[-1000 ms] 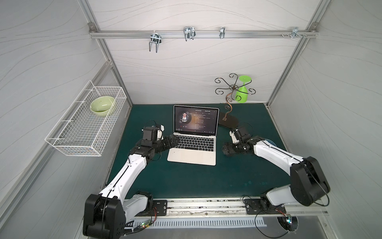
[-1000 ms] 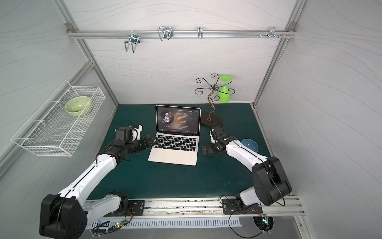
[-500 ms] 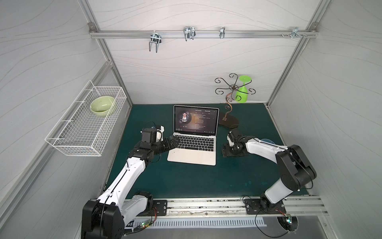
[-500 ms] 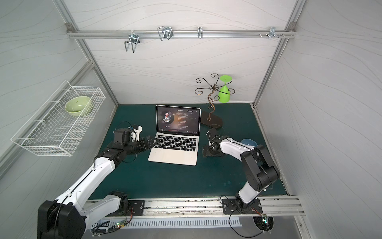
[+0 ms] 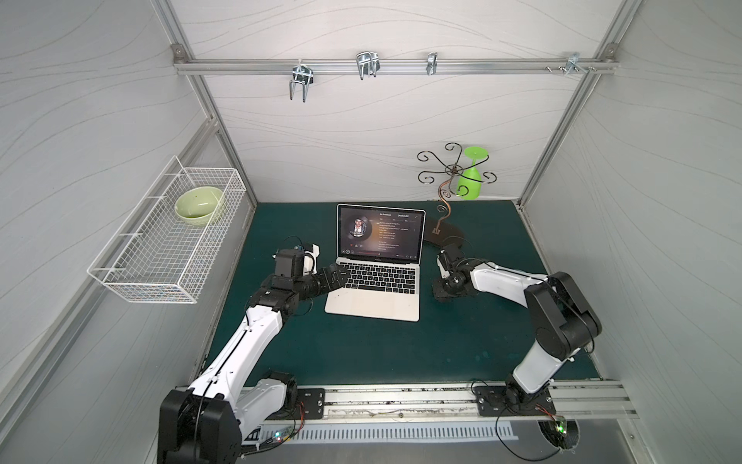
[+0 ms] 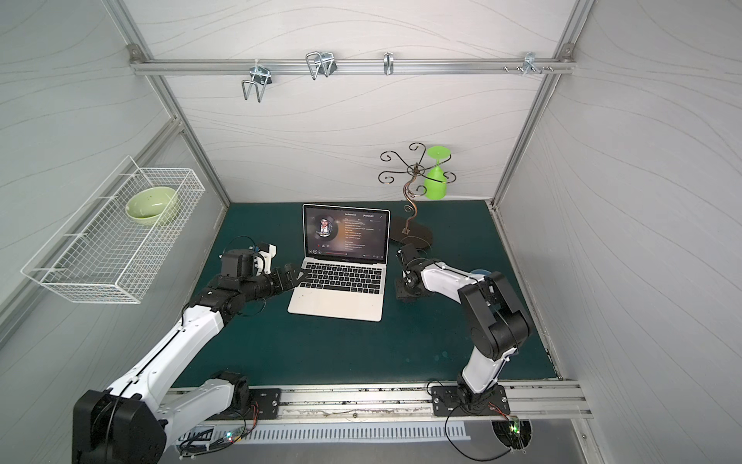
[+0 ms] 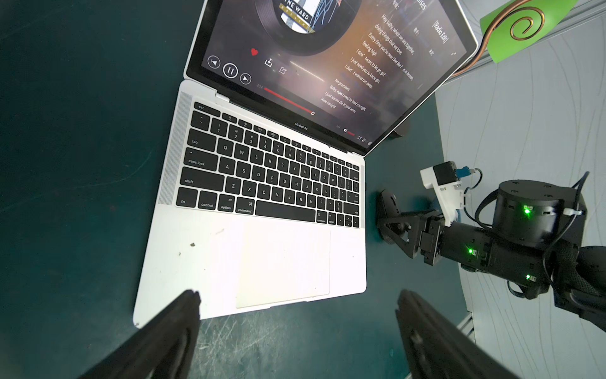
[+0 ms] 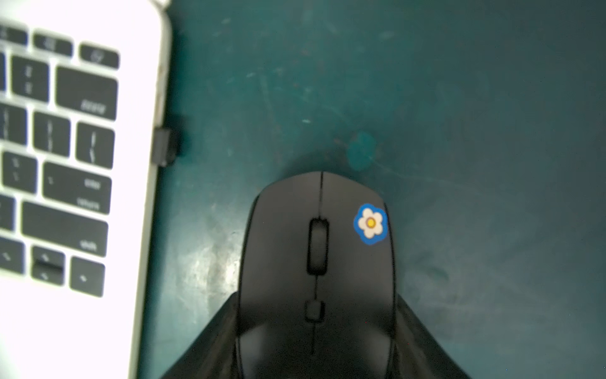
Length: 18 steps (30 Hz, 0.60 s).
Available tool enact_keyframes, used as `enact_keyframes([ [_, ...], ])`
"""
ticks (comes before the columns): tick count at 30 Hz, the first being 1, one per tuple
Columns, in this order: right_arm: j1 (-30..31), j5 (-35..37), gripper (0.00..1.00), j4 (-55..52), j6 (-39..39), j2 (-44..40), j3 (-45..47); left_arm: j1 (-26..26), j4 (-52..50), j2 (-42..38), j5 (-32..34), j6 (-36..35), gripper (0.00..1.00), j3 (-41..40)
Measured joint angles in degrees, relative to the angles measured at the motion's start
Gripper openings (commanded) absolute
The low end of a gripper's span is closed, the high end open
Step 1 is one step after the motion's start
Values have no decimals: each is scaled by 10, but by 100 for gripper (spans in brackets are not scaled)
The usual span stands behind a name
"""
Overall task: Remove the wireless mouse receiver from the laptop
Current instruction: Pick up the mouse from the center of the board.
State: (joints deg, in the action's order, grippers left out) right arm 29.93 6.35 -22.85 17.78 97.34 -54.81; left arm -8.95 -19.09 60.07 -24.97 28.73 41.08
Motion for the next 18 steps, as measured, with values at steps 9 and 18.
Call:
enact_keyframes([
  [9, 0, -124, 34, -63, 10, -139, -13, 0, 5, 8, -64, -2, 95, 4],
  [18, -5, -524, 35, -19, 92, -180, -80, 0, 24, 11, -216, -146, 90, 82],
])
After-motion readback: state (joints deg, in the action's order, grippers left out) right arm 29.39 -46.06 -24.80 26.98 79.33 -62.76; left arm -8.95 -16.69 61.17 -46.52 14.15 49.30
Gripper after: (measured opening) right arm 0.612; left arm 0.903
